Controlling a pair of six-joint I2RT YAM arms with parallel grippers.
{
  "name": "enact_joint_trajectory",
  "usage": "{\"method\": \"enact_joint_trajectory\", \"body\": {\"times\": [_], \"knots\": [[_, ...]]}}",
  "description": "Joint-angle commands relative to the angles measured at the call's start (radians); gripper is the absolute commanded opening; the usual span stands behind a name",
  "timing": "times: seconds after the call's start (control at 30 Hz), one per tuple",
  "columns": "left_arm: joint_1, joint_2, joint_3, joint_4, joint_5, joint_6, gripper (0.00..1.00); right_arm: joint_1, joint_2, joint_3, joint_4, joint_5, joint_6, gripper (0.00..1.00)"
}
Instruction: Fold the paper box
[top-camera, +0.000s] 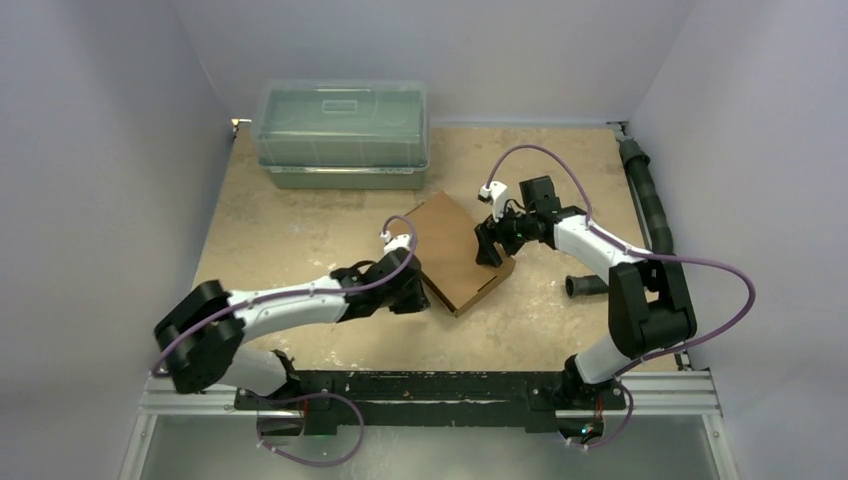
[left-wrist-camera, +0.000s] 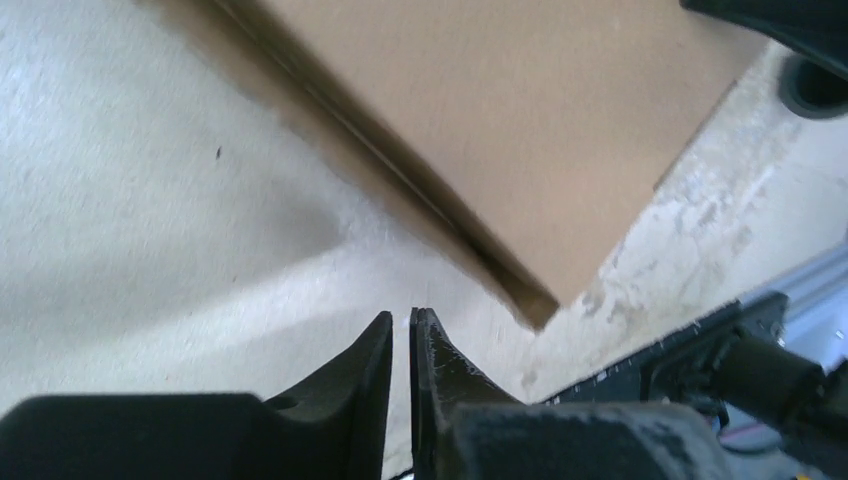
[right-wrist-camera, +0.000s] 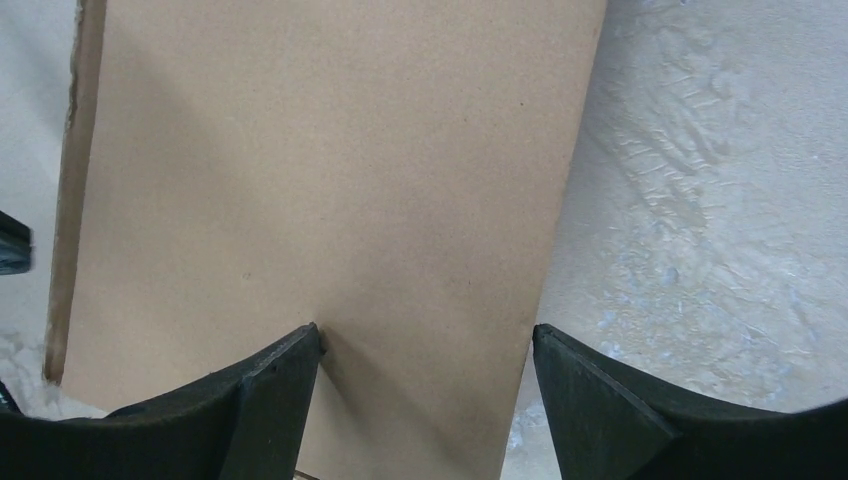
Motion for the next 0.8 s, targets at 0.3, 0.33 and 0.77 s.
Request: {"method": "enact_joint_trajectory", "body": {"times": [0.3, 0.33, 0.77], "knots": [[-0.037, -0.249, -0.388, 0.389, 0.117, -0.213, 0.03, -0.023, -0.017, -0.012, -0.057, -0.081, -0.002, 0.84], [-0.055, -0.22, -0.35, 0.338, 0.081, -0.233, 0.0, -0.023, -0.015, -0.013, -0.057, -0.081, -0.002, 0.84], [-0.131, 0.331, 0.337, -0.041, -0.15, -0.276, 0.0, -0.021, -0.018, -0.03, -0.057, -0.061, 0.002, 0.83]]}}
